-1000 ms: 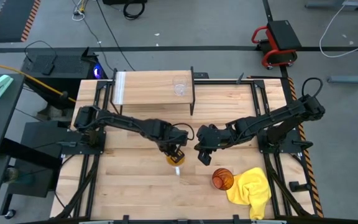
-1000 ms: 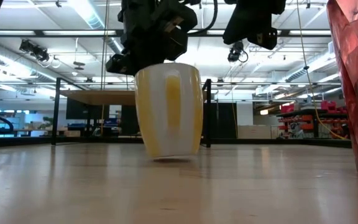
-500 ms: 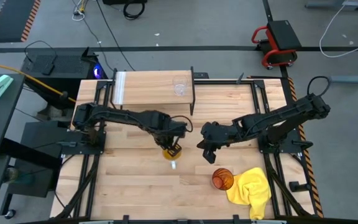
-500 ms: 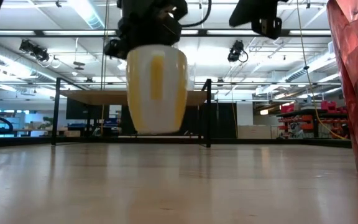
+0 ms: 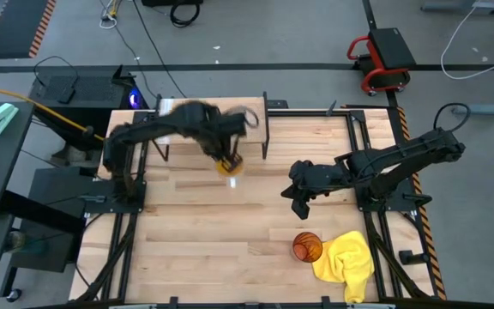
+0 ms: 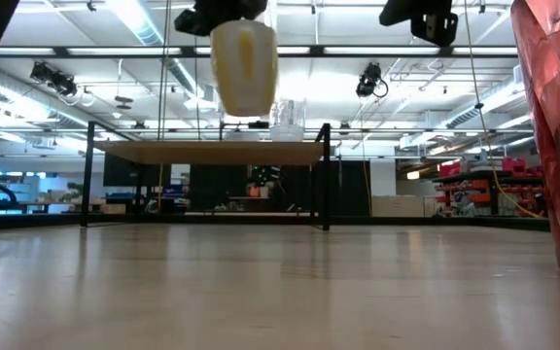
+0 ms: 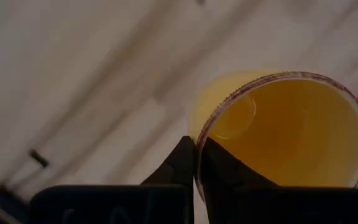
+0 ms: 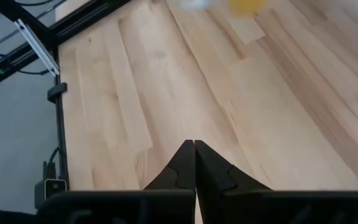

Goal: Stack small to large cups/mugs on shelf
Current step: Put the yellow mug on the shelf

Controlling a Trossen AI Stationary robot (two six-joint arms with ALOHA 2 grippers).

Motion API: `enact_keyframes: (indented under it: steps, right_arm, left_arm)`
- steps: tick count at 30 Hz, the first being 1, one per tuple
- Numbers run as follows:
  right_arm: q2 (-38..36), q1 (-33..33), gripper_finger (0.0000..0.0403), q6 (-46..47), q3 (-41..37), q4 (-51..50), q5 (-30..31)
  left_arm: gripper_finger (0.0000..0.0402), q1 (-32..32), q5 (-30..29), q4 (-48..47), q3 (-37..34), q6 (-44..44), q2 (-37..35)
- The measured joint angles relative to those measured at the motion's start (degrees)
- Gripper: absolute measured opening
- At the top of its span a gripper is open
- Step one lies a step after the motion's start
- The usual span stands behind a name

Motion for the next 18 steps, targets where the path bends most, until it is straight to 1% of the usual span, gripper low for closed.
enact_keyframes:
  steps: [4, 6, 14, 18]
  right_arm:
    - [0.3, 0.0, 0.0005, 0.0, 0.0, -0.3, 0.0]
    - [0.3, 0.0, 0.0006, 0.0, 0.0, -0.3, 0.0]
    - [0.3, 0.4, 0.0003, 0.2, 0.0, -0.3, 0.0]
    - [0.3, 0.3, 0.0005, 0.4, 0.0, -0.3, 0.0]
  left_arm:
    - [0.0016, 5.0, -0.2, 0.4, 5.8, 2.7, 0.0]
    - [0.0016, 7.5, -0.2, 0.5, 7.2, 3.7, -0.1]
    - [0.0016, 17.3, -0.5, 0.3, 7.6, 8.3, -0.2]
    - [0.0016, 21.0, -0.6, 0.3, 7.6, 9.4, -0.2]
